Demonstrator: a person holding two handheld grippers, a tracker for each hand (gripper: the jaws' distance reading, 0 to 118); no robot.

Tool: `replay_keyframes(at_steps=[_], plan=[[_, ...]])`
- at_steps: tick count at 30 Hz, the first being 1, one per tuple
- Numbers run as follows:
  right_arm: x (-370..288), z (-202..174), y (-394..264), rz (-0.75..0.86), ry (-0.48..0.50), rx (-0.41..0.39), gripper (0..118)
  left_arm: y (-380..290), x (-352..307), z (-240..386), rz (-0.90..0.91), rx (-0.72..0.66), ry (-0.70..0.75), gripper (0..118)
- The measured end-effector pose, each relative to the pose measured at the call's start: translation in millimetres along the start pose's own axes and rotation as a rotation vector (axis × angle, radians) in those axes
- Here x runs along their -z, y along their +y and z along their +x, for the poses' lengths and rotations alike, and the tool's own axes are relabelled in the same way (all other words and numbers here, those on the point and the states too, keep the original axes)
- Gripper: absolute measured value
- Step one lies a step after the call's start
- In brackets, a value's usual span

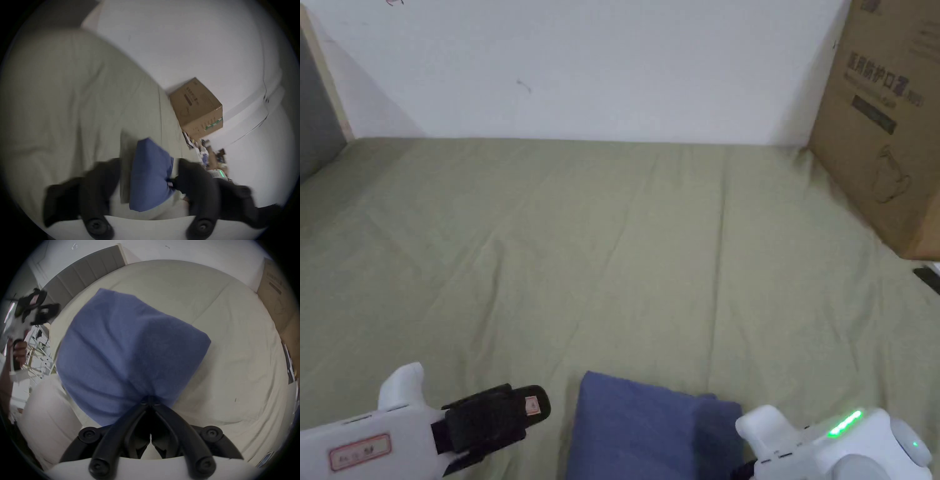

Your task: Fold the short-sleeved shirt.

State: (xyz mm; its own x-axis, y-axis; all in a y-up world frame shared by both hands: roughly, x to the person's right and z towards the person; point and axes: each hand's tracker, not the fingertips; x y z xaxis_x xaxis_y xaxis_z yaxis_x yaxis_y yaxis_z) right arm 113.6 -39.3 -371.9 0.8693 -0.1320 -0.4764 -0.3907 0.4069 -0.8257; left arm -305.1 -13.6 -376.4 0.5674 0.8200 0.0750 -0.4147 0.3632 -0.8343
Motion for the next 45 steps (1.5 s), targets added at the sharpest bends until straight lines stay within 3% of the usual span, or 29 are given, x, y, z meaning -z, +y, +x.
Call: replay_keyframes(at_steps=[4, 8, 11, 13, 14, 15, 16, 17, 18, 19, 22, 26, 30, 36, 41, 44, 45], plan=[[5.3, -8.1, 6.4, -0.020, -0.019, -0.040, 0, 12.9, 46.8, -43.9, -0.230, -0.086, -0.161, 113], [8.1, -0.1, 5.6, -0.024, -0.004, -0.035, 0, 12.9, 96.2, -66.1, -0.407, -0.184, -0.273, 113], [6.2, 3.9, 5.1, -0.019, 0.019, -0.011, 0, 14.1, 123.6, -66.8, -0.453, -0.266, -0.490, 112], [6.8, 4.6, 5.0, -0.020, 0.026, -0.006, 0, 8.7, 143.9, -61.0, -0.501, -0.278, -0.475, 112], [6.9, 4.9, 4.7, -0.020, 0.028, -0.004, 0, 8.7, 149.8, -58.9, -0.503, -0.217, -0.384, 107], [8.0, 8.2, 4.1, -0.020, 0.031, 0.000, 0, 10.0, 148.4, -52.7, -0.483, -0.143, -0.315, 71], [7.8, 8.8, 3.7, -0.019, 0.033, 0.002, 0, 10.4, 148.5, -47.3, -0.459, -0.052, -0.207, 28], [7.6, 8.9, 3.1, -0.018, 0.032, 0.004, 0, 9.2, 149.6, -45.7, -0.443, 0.034, -0.062, 21], [7.2, 8.6, 2.3, -0.013, 0.034, 0.002, 0, 8.4, 150.2, -54.0, -0.473, -0.082, -0.088, 21], [6.9, 5.8, 3.5, -0.013, 0.031, -0.004, 0, 9.6, 147.1, -55.4, -0.466, -0.199, -0.221, 21], [-3.3, 2.2, 1.4, 0.021, 0.030, -0.029, 0, 13.7, 131.0, -34.9, -0.458, -0.005, -0.148, 21], [-34.5, -10.4, -3.9, 0.162, 0.027, -0.075, 0, 30.8, 88.4, -21.7, -0.439, -0.048, -0.189, 21], [-54.8, -32.3, -3.4, 0.177, 0.017, -0.082, 0, 78.3, 9.8, -23.0, -0.396, 0.104, 0.013, 21], [-51.5, -70.2, 1.4, 0.154, 0.061, -0.126, 0, 158.0, -109.3, -41.6, -0.323, 0.269, 0.547, 21], [-46.3, -85.6, 6.3, 0.129, 0.084, -0.162, 0, 193.8, -146.4, -64.6, -0.349, 0.439, 1.068, 21], [-45.3, -86.1, 8.4, 0.122, 0.064, -0.161, 0, 209.1, -154.3, -94.5, -0.331, 0.486, 1.317, 27], [-45.4, -85.1, 8.8, 0.122, 0.056, -0.154, 0, 210.9, -156.3, -100.4, -0.324, 0.488, 1.362, 42]])
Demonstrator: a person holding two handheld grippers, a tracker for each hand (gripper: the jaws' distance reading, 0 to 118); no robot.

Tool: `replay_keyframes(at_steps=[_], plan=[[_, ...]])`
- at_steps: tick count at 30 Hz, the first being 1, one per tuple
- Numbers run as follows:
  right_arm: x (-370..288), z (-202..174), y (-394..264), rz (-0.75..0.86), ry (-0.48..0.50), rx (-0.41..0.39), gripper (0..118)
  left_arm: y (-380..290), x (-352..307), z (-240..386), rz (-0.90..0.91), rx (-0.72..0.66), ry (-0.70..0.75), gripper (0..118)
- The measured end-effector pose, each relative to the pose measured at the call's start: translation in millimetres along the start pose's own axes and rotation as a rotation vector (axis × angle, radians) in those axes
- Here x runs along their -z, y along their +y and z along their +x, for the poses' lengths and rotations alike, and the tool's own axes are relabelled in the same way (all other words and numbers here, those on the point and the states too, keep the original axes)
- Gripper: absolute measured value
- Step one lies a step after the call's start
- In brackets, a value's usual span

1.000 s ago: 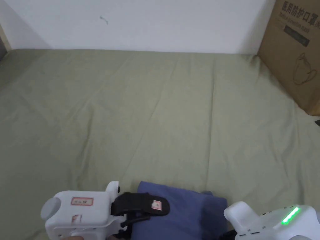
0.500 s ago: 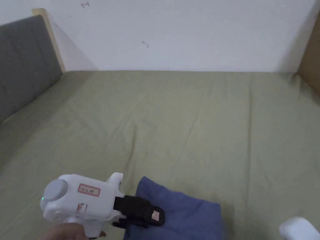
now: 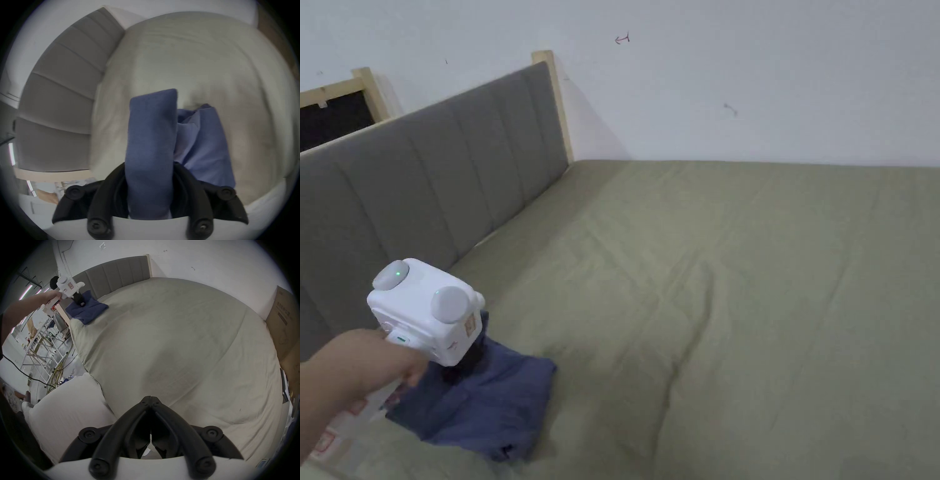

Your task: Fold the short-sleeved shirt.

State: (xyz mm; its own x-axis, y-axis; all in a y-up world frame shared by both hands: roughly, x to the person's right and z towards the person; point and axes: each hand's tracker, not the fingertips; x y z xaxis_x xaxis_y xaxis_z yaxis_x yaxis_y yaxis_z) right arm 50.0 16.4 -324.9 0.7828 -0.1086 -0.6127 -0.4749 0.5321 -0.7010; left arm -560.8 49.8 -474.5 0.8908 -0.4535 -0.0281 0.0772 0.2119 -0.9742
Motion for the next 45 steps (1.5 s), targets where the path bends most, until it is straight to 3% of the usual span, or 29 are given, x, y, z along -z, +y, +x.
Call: replay_keyframes(at_steps=[3, 8, 10, 11, 12, 13, 14, 19, 22, 24, 29, 33, 36, 39, 45], plan=[[-2.8, 6.6, -0.7, -0.003, -0.014, 0.033, 0, -10.3, -10.1, -6.0, 0.025, 0.006, 0.088, 110], [-19.4, 13.0, -2.5, 0.032, -0.081, 0.023, 0, -27.7, -36.7, -11.4, 0.124, -0.177, -0.040, 114], [-27.6, 14.1, -4.2, 0.066, -0.109, 0.029, 0, -39.1, -57.0, 4.0, 0.205, -0.274, -0.201, 101], [-31.7, 14.6, -4.7, 0.083, -0.116, 0.038, 0, -41.1, -54.5, 3.3, 0.246, -0.309, -0.285, 82], [-36.4, 15.1, -5.3, 0.105, -0.124, 0.054, 0, -48.1, -64.5, 16.5, 0.286, -0.341, -0.372, 43], [-41.3, 15.6, -6.1, 0.126, -0.131, 0.073, 0, -55.1, -74.6, 32.8, 0.325, -0.357, -0.451, 16], [-45.9, 15.7, -7.0, 0.143, -0.138, 0.091, 0, -60.8, -83.6, 50.8, 0.342, -0.347, -0.500, 3], [-76.0, 16.3, -13.4, 0.206, -0.152, 0.179, 0, -105.3, -155.7, 161.9, 0.612, -0.175, -0.618, 0], [-106.4, 8.8, -15.3, 0.307, -0.191, 0.237, 0, -133.1, -201.8, 200.0, 0.793, -0.259, -0.774, 0], [-131.2, 1.4, -15.2, 0.406, -0.220, 0.272, 0, -145.8, -233.6, 219.3, 0.913, -0.309, -0.803, 0], [-197.5, -27.3, -16.0, 0.762, -0.329, 0.315, 0, -173.4, -301.0, 238.8, 1.137, -0.369, -0.736, 0], [-222.8, -56.2, -32.0, 1.045, -0.501, 0.207, 0, -200.4, -332.4, 251.2, 1.306, -0.385, -0.539, 0], [-224.6, -74.8, -44.0, 1.156, -0.623, 0.148, 0, -220.2, -338.6, 257.2, 1.385, -0.394, -0.461, 0], [-217.3, -78.9, -52.7, 1.169, -0.686, 0.150, 0, -235.7, -341.2, 262.2, 1.410, -0.403, -0.431, 0], [-208.2, -74.4, -60.6, 1.059, -0.707, 0.183, 0, -249.4, -339.3, 268.6, 1.430, -0.399, -0.375, 0]])
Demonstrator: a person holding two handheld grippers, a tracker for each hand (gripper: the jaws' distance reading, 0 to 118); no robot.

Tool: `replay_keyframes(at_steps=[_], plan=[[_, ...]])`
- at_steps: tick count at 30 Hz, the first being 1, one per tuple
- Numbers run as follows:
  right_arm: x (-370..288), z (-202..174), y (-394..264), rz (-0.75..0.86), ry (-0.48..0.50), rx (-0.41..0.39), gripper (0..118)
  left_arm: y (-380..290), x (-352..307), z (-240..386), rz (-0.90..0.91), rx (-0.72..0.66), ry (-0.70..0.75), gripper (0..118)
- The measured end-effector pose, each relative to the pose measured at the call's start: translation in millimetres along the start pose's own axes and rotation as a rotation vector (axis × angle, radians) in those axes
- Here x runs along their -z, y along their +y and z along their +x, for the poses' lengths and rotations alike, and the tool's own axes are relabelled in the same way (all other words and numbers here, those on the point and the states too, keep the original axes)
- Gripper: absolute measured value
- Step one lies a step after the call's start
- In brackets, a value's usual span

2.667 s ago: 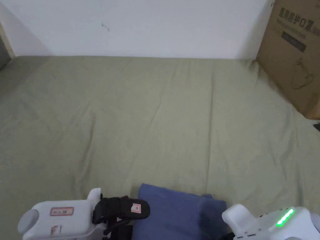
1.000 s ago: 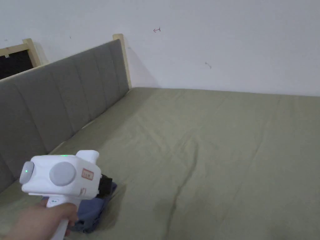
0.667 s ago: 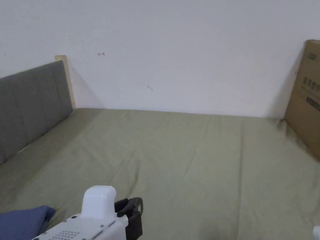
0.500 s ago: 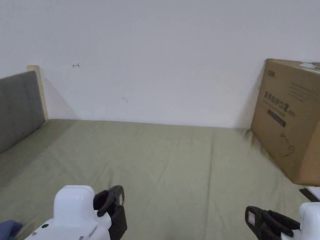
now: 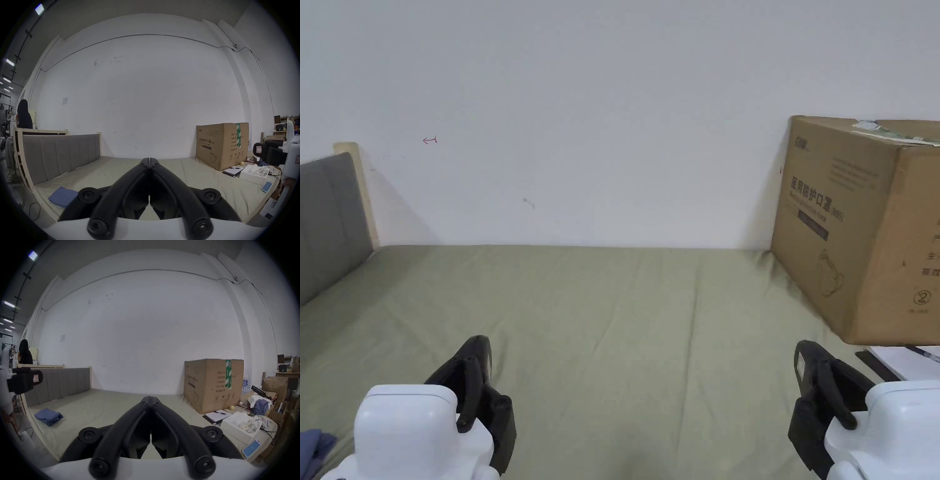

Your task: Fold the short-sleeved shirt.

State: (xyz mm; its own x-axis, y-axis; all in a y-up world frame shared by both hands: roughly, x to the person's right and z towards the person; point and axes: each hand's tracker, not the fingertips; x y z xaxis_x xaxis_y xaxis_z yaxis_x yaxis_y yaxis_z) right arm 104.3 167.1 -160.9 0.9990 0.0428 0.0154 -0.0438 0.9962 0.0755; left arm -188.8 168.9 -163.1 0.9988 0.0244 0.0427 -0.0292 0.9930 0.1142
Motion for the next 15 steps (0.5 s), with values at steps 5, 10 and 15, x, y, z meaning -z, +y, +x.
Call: replay_keyframes(at_steps=[5, 10, 15], plan=[[0.4, 3.3, -5.1, -0.079, -0.033, 0.048, 0, -5.2, 0.0, 1.0, -0.039, 0.001, 0.008, 0], [-3.3, 2.0, -6.1, -0.058, -0.038, 0.004, 14, -8.3, 2.7, -2.1, -0.072, -0.015, -0.024, 25], [-4.7, -1.0, -6.1, -0.028, -0.038, -0.024, 99, -8.6, -0.3, -0.6, -0.048, -0.018, -0.020, 114]])
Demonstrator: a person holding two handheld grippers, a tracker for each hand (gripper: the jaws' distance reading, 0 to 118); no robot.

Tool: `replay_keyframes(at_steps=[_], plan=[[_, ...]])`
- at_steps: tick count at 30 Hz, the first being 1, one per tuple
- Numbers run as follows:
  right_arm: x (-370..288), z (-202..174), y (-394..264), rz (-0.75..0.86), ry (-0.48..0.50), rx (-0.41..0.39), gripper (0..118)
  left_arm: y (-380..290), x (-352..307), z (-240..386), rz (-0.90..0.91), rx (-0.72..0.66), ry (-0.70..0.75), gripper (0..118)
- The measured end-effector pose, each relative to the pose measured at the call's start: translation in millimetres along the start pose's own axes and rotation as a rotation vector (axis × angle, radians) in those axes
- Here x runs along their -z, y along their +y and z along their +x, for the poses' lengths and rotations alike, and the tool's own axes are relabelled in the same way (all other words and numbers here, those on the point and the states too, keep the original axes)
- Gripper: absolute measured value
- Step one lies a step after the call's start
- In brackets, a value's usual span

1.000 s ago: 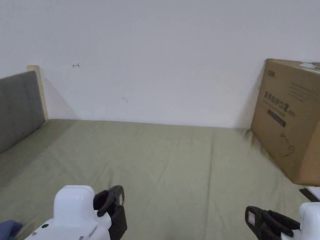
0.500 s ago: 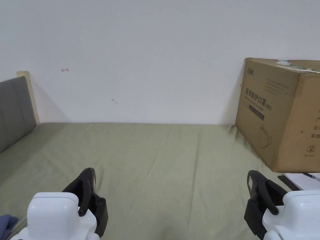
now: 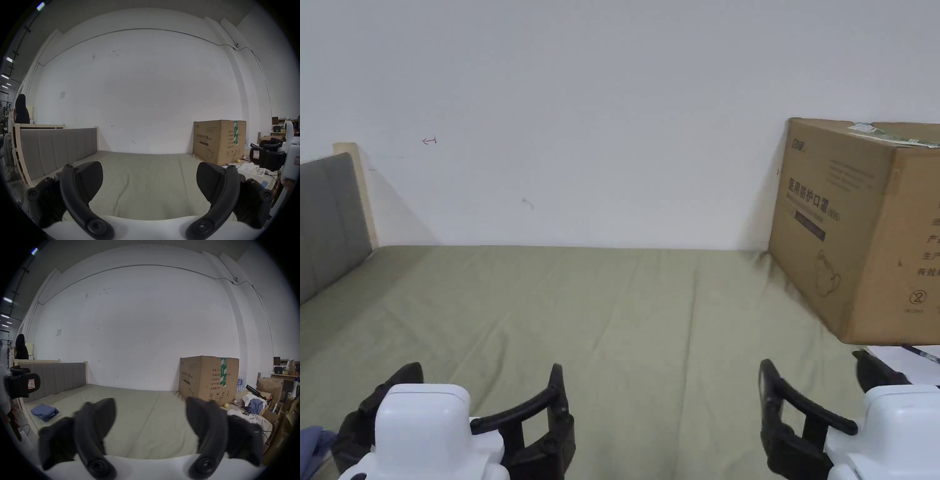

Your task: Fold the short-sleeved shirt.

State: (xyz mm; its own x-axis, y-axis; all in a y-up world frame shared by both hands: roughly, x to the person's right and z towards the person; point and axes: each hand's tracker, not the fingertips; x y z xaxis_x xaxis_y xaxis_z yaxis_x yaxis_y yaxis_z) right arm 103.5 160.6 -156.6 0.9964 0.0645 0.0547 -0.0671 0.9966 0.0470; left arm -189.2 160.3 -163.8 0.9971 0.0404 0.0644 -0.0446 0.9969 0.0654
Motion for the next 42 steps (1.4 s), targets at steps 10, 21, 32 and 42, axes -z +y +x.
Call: replay_keyframes(at_steps=[10, 21, 32, 42], plan=[[0.0, -6.6, -5.6, -0.005, -0.010, -0.003, 118, -1.7, -2.0, -6.1, 0.032, 0.030, -0.056, 114], [3.8, -14.4, -8.8, -0.022, -0.002, -0.016, 118, 1.0, 1.6, -13.9, 0.003, -0.014, -0.060, 114], [6.0, -26.2, -12.3, -0.038, 0.035, -0.042, 118, 0.8, 10.1, -4.5, -0.056, 0.066, 0.008, 114], [8.1, -33.0, -21.3, -0.071, 0.048, -0.052, 118, -4.6, 13.6, 7.7, -0.143, 0.059, 0.046, 114]])
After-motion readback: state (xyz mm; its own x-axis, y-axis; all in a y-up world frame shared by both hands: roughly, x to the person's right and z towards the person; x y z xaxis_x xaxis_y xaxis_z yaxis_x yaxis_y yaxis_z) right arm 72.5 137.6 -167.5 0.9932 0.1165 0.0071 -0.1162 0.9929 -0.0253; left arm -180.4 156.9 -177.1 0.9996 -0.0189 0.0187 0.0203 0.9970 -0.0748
